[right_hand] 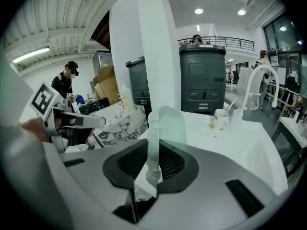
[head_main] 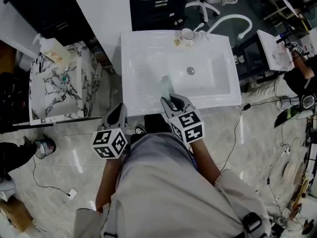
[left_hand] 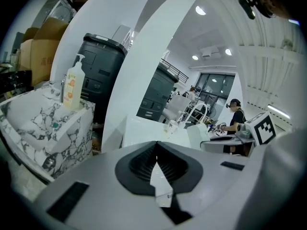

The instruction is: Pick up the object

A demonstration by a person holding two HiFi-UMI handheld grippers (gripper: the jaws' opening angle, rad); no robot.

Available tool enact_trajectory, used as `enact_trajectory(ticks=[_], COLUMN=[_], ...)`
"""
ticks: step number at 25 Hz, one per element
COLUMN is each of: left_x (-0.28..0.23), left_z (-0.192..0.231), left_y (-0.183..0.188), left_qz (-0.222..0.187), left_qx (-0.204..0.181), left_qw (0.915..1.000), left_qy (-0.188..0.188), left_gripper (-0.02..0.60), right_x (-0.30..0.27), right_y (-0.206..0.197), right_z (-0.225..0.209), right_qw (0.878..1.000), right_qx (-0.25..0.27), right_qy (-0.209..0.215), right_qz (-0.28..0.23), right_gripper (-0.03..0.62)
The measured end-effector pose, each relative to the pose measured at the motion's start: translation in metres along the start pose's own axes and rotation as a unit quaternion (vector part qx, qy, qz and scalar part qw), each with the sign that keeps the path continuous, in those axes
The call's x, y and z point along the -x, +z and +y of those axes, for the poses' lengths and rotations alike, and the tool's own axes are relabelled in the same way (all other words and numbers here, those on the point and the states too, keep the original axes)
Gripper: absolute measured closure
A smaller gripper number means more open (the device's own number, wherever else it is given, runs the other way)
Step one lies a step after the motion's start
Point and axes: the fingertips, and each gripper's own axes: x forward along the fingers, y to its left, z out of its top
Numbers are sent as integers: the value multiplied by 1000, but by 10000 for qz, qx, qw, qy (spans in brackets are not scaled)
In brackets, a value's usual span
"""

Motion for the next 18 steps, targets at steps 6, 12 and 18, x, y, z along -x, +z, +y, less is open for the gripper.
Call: enact_trajectory(ticks=[6, 12, 18], left_x=[13, 19, 25], left_z=[-1, -2, 4], left_y=[7, 6, 7], left_qz=[-120, -112, -143], left_qx=[-76, -200, -83], left_qw=[9999, 9997, 9996], left_qy=[63, 94, 212], left_gripper=[575, 575, 575], right_x=[18, 27, 29], right_y=[9, 17, 23], right_z=[3, 5, 10], right_qw=[9989, 9976, 9967], right_qx=[-240, -306, -312], right_qy=[58, 251, 425], right_qz=[-408, -576, -614], right_gripper=[526, 531, 531])
